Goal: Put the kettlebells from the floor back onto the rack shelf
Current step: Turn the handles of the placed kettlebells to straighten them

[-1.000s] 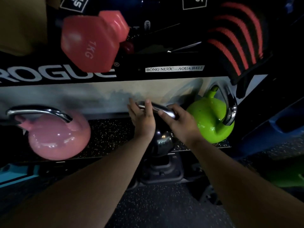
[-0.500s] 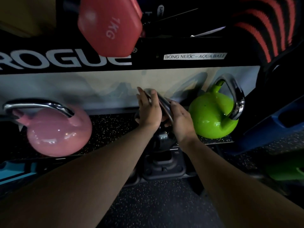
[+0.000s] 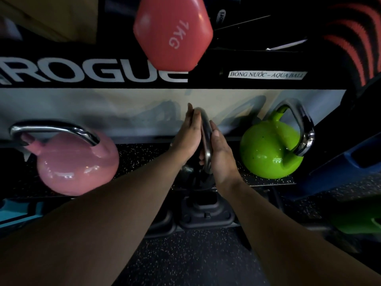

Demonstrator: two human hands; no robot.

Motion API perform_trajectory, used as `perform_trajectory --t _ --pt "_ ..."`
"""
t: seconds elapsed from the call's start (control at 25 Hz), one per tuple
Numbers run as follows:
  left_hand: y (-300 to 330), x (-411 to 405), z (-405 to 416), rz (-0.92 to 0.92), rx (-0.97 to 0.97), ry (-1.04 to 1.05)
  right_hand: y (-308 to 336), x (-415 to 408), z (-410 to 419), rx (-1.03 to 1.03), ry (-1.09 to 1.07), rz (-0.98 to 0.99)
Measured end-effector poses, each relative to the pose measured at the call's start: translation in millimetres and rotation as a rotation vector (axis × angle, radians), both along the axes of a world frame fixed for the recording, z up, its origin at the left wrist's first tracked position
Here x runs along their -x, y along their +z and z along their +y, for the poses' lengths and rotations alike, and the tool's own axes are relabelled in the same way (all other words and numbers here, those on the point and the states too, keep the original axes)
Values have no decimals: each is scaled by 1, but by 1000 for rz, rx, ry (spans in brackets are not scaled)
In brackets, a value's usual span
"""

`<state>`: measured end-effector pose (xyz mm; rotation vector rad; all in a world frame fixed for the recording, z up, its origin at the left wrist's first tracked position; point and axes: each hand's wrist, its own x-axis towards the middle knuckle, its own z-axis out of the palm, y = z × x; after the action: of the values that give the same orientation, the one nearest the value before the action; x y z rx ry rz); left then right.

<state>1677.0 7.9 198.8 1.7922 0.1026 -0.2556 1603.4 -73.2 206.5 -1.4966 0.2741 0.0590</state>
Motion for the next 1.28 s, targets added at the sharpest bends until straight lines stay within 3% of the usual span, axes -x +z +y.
perform_trajectory --t 1.08,1.2,1.28 --pt "-7 -7 7 -80 1 -54 -7 0 3 51 16 -10" --pt "3 0 19 -109 -95 -44 3 -3 -2 122 6 29" --pt "4 13 42 -210 -249 2 11 -12 -10 312 -31 13"
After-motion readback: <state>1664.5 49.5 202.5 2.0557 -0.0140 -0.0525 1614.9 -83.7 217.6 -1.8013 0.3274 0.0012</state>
